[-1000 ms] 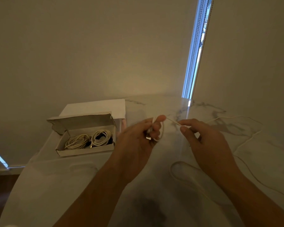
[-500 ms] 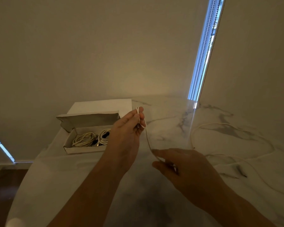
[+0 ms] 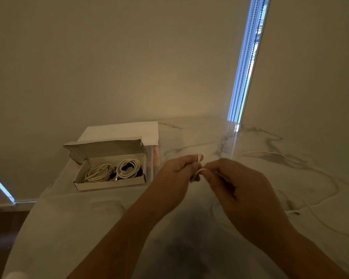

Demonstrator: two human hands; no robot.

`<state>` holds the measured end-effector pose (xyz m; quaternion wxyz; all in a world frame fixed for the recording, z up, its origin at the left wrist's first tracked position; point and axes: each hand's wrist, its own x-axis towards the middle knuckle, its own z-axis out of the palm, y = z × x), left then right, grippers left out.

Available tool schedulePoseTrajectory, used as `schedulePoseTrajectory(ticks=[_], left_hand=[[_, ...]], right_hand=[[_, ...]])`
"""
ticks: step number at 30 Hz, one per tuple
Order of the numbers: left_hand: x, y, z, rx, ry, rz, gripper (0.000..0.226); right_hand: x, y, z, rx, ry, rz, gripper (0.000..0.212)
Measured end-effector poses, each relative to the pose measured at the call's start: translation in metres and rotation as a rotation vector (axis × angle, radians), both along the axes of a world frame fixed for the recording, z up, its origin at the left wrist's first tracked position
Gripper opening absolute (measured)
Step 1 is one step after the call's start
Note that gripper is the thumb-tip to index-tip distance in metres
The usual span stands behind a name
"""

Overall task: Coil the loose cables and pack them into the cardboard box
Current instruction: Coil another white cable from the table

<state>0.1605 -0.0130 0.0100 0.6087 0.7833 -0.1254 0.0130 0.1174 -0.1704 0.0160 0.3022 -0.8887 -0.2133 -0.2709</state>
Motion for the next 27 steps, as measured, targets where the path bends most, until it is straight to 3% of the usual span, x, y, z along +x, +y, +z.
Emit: schedulePoseTrajectory(ticks=[5,14,19,27], left_hand=[[-0.003,-0.004,0.003,0.058,0.046,-0.103,0.031],[-0.008,-0.009,0.007,-0.045,0.064,-0.142,0.034],[-0.002,-0.004,0.002,-0.325,0.191,-0.166,0.036],[0.002,0.004,0.009,-0.879,0.378,-0.326,0.042]], right_hand=[[0.010,-0.013,0.002,0.065,0.020,-0.148,0.007],[0.022,-0.026,-0.001,0.223,0.035,-0.241,0.012],[0.027,-0.030,-0.006,0.178,0.066,-0.264,0.012],[0.024,-0.013,-0.014,0.105,0.115,-0.215,0.031]])
